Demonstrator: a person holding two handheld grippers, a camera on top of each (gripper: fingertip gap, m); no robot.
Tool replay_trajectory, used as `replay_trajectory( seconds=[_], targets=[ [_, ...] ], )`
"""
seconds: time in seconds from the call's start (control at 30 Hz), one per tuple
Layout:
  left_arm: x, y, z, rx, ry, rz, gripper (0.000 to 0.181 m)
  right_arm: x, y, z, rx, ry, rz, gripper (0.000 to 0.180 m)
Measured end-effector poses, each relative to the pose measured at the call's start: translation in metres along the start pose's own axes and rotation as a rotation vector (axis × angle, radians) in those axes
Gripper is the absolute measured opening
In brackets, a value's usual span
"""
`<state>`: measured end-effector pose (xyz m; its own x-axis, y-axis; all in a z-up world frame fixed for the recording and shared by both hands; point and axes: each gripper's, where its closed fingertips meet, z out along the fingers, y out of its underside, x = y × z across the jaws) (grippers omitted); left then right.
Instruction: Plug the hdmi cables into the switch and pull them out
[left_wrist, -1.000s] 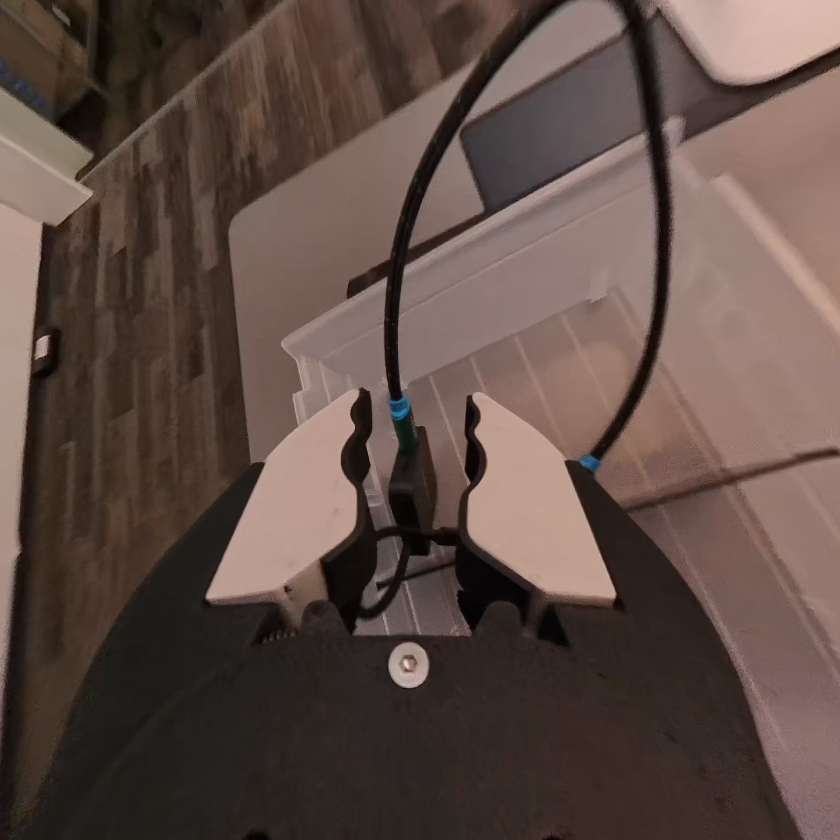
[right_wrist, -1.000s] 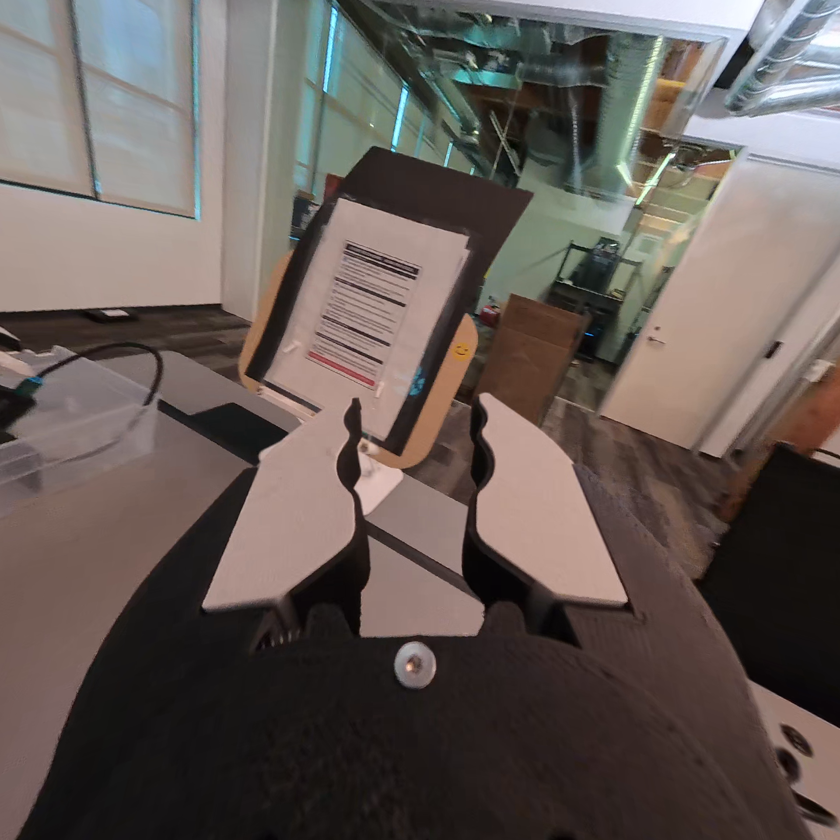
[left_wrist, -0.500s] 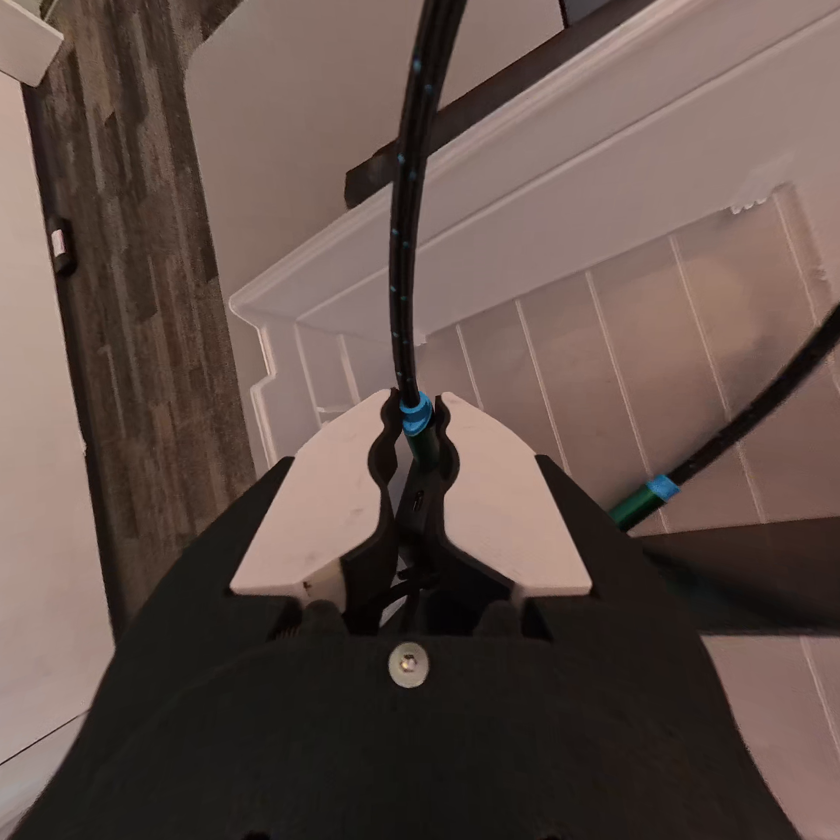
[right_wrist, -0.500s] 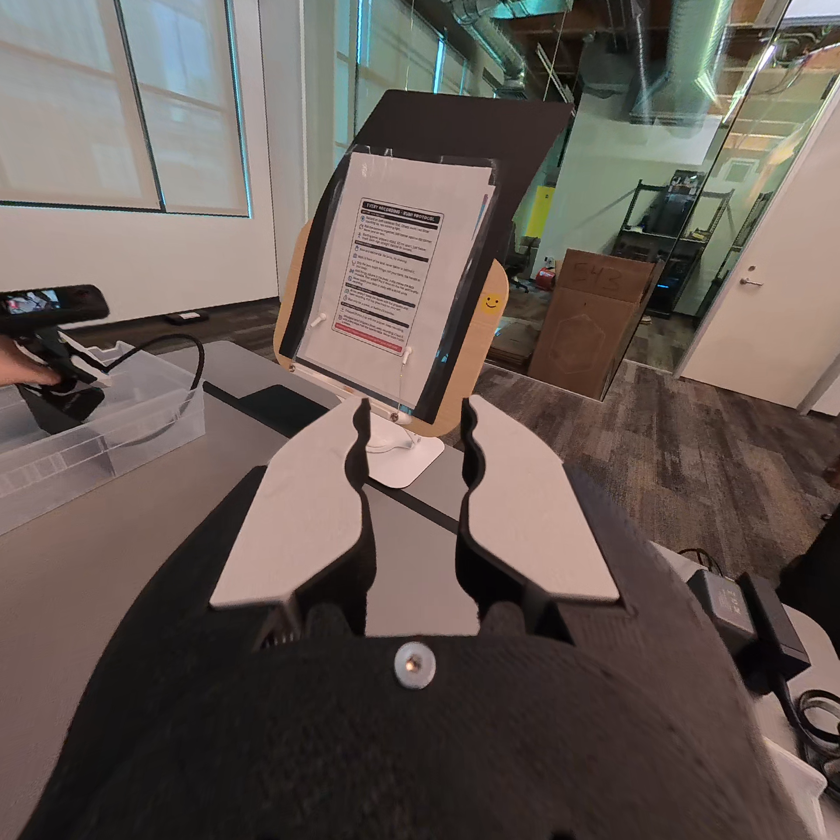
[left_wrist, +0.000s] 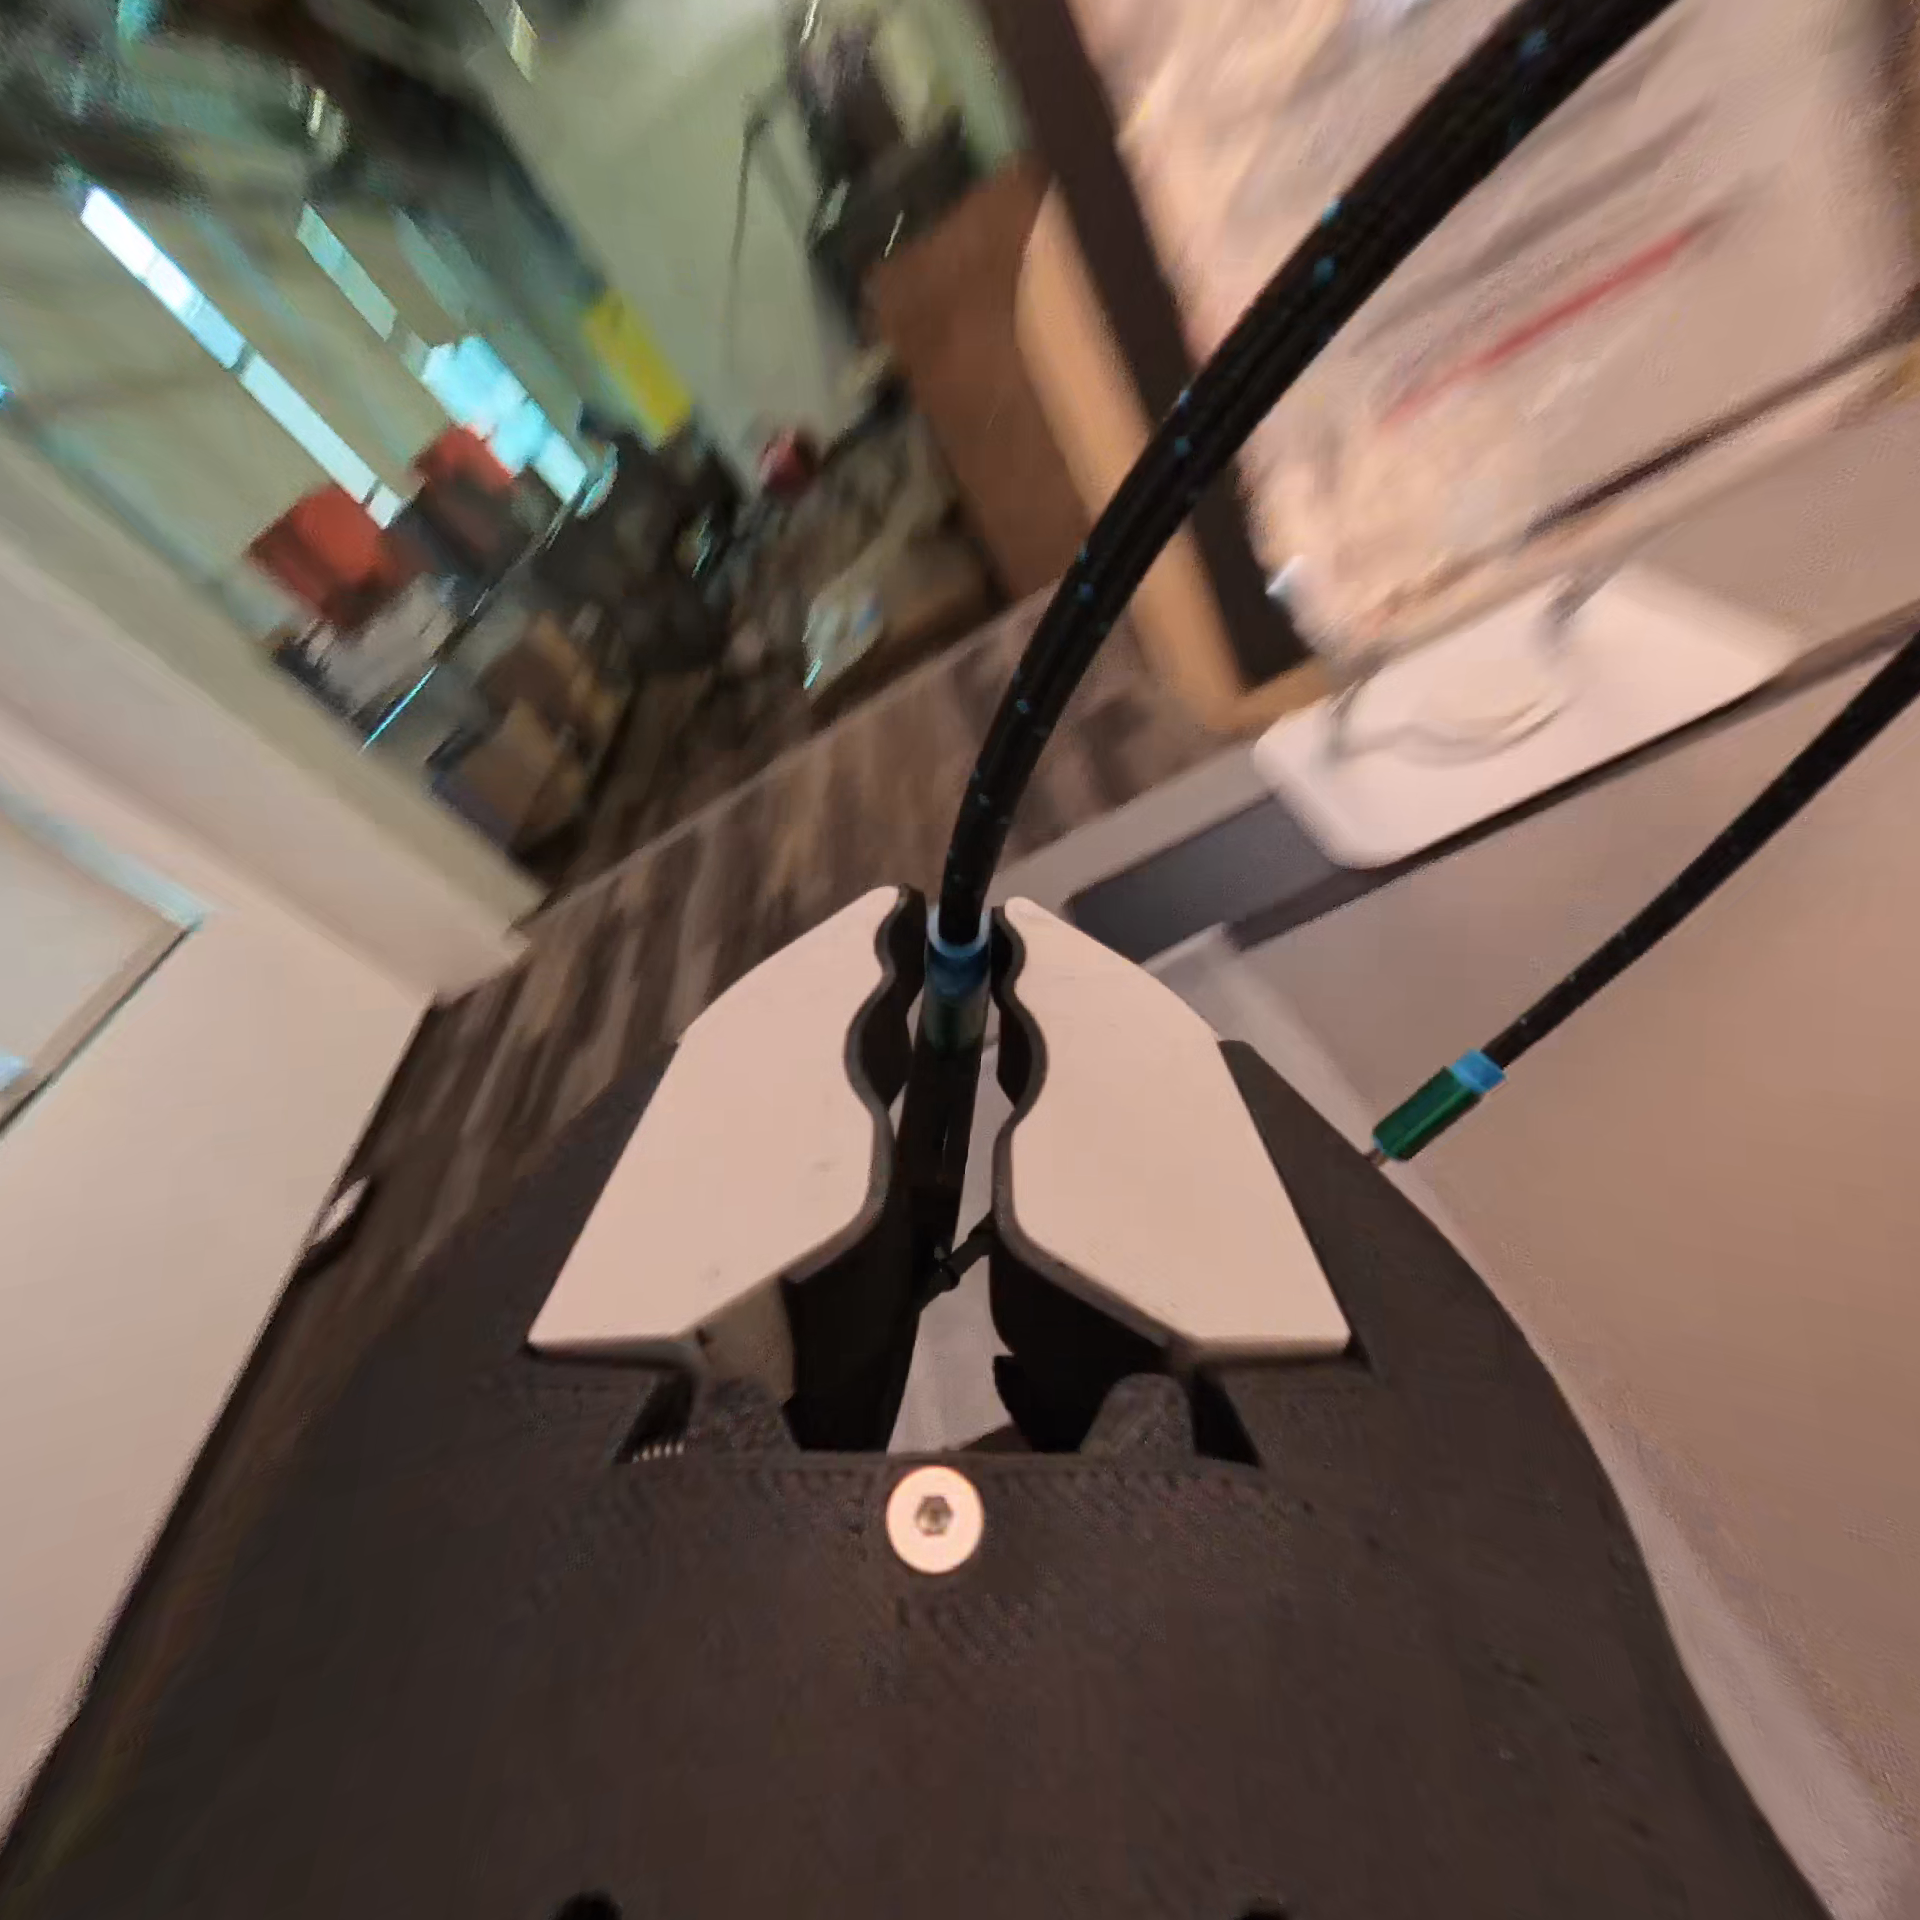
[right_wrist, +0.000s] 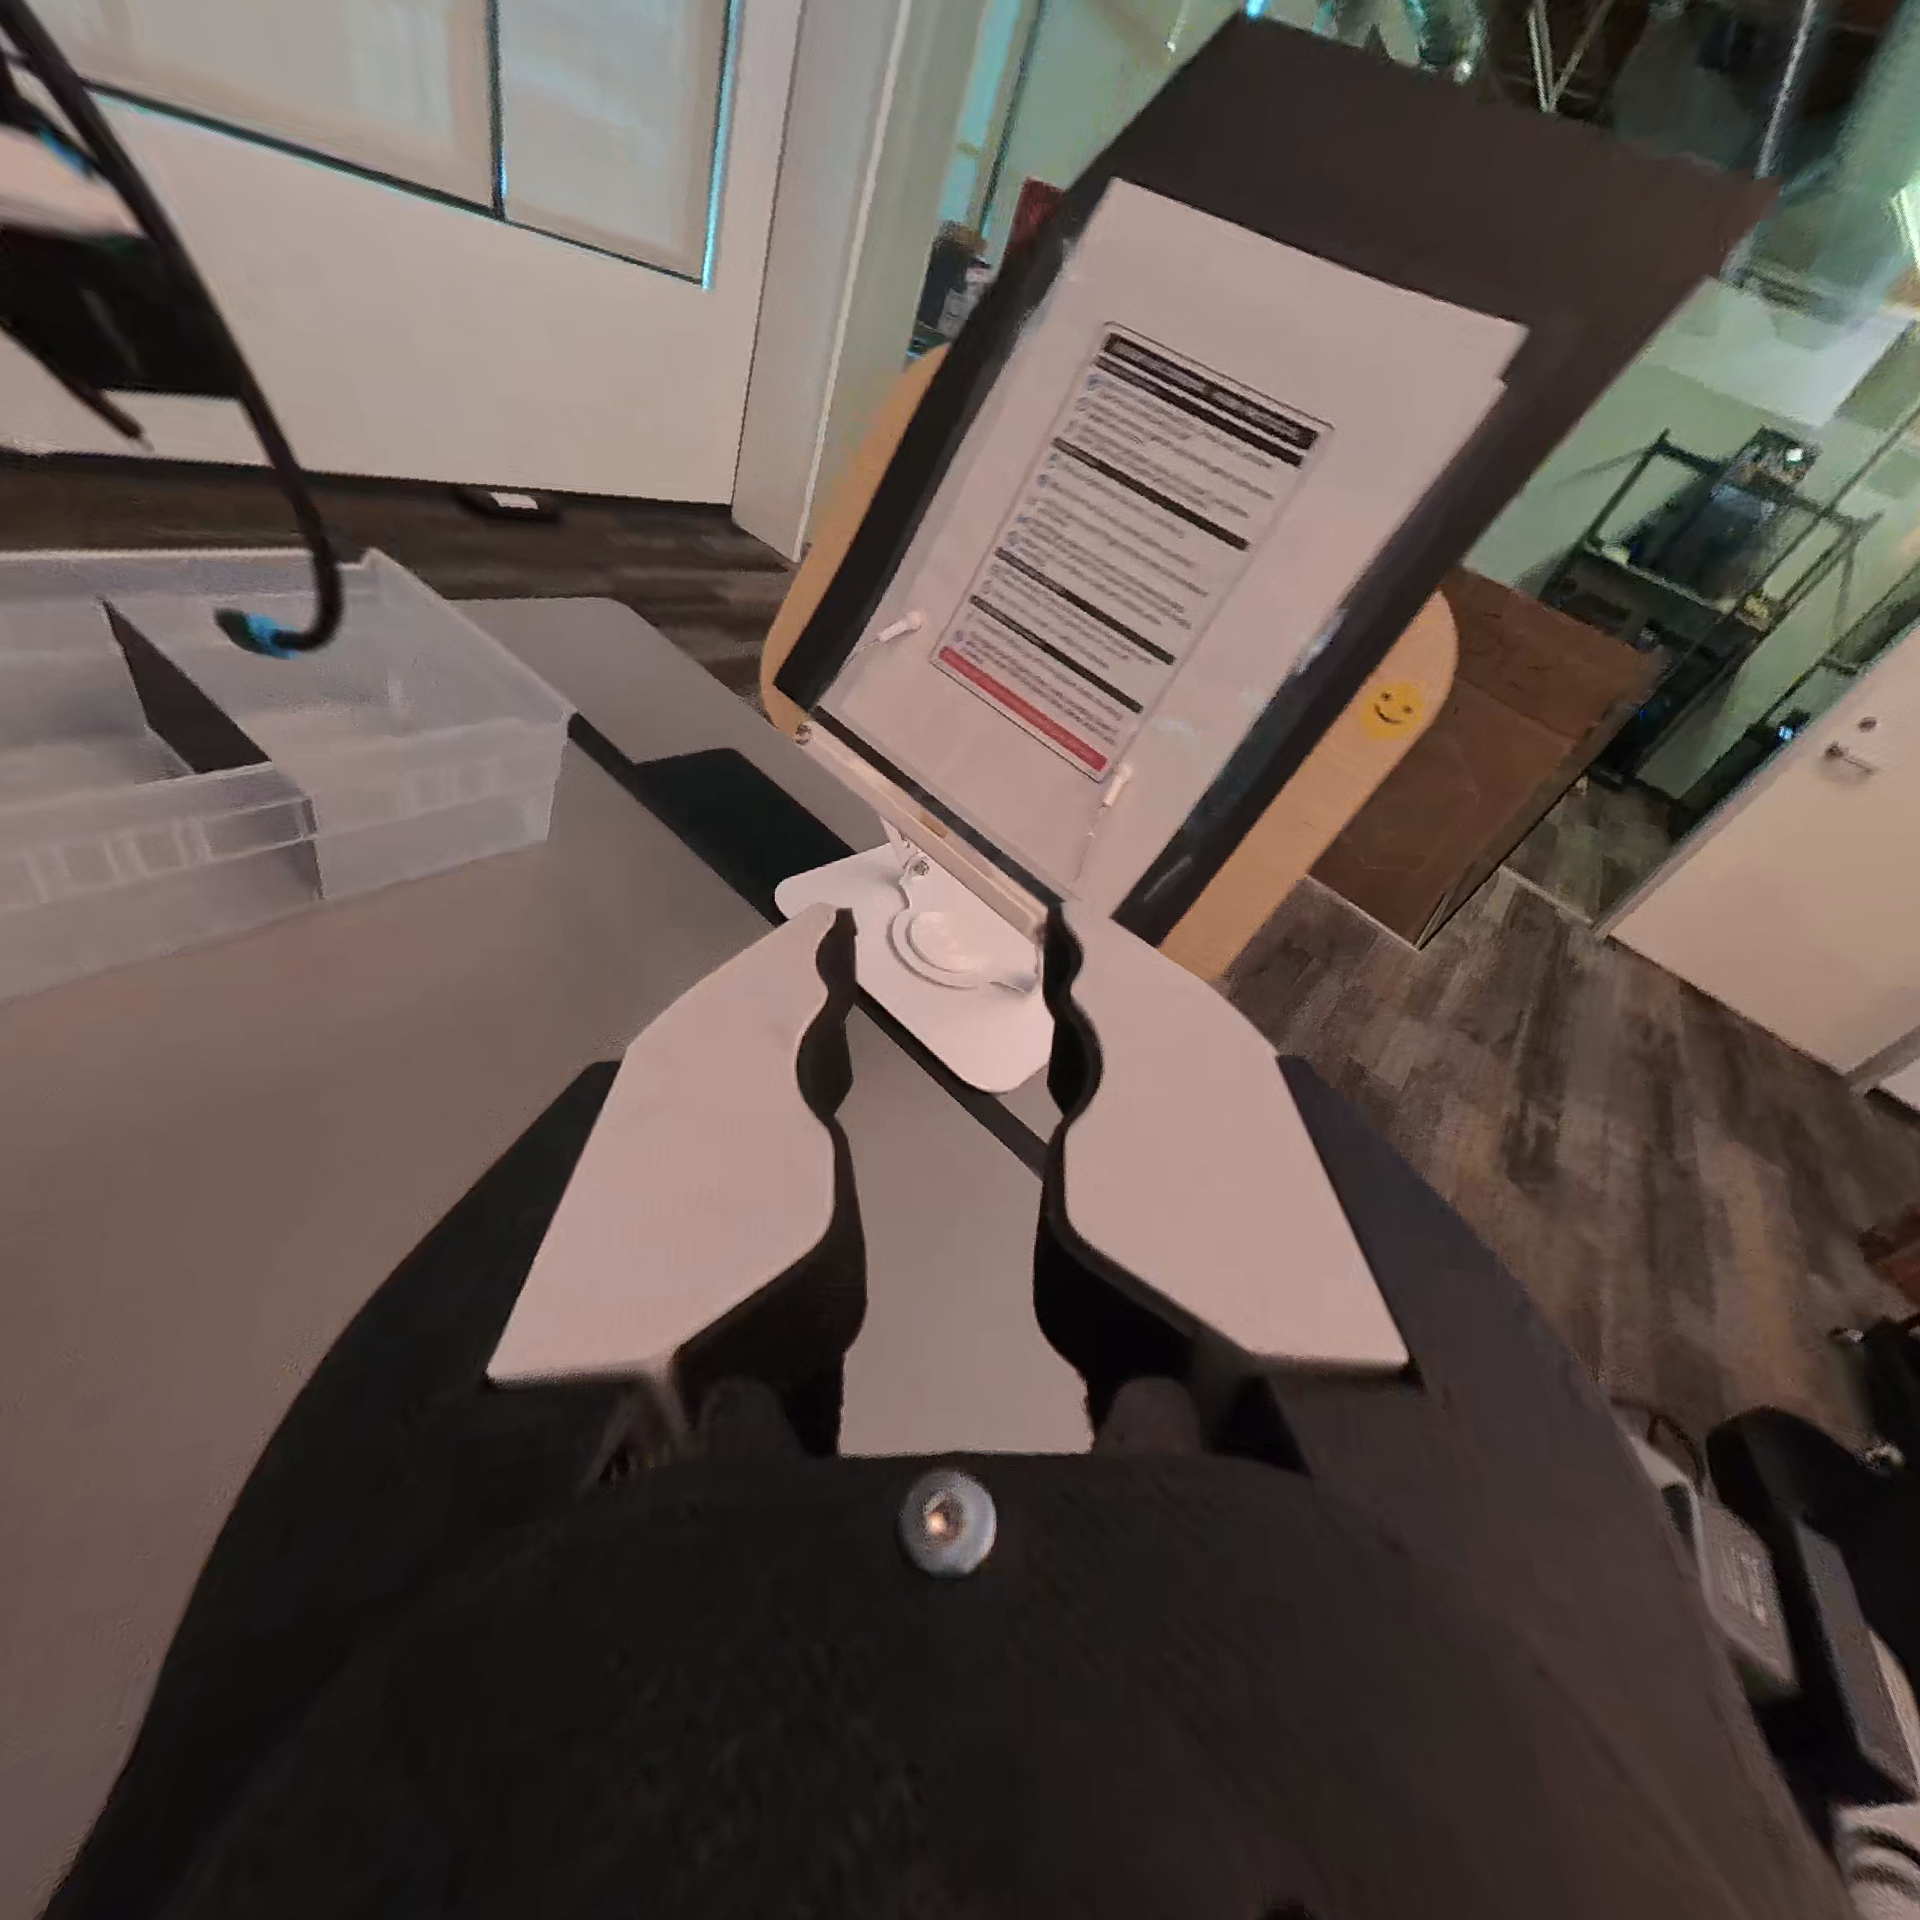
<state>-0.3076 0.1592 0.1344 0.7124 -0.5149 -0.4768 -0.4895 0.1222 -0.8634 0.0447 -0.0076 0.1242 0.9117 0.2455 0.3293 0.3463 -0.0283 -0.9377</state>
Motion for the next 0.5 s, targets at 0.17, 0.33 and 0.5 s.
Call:
replay_trajectory(
  seconds=[0.17,0.33,0.5],
  targets=[
    [0.093,-0.069,-0.043,0.29,0.472,-0.103,0.011,-0.056,-0.024,0.018,0.179,-0.224,0.029,0.03],
    [0.178,-0.094,-0.066,0.382,0.876,-0.147,0.011,-0.134,-0.023,0.034,0.243,-0.55,0.061,0.037],
    [0.222,-0.091,-0.072,0.354,1.006,-0.091,0.011,-0.176,-0.015,0.042,0.243,-0.68,0.027,0.051]
  ],
)
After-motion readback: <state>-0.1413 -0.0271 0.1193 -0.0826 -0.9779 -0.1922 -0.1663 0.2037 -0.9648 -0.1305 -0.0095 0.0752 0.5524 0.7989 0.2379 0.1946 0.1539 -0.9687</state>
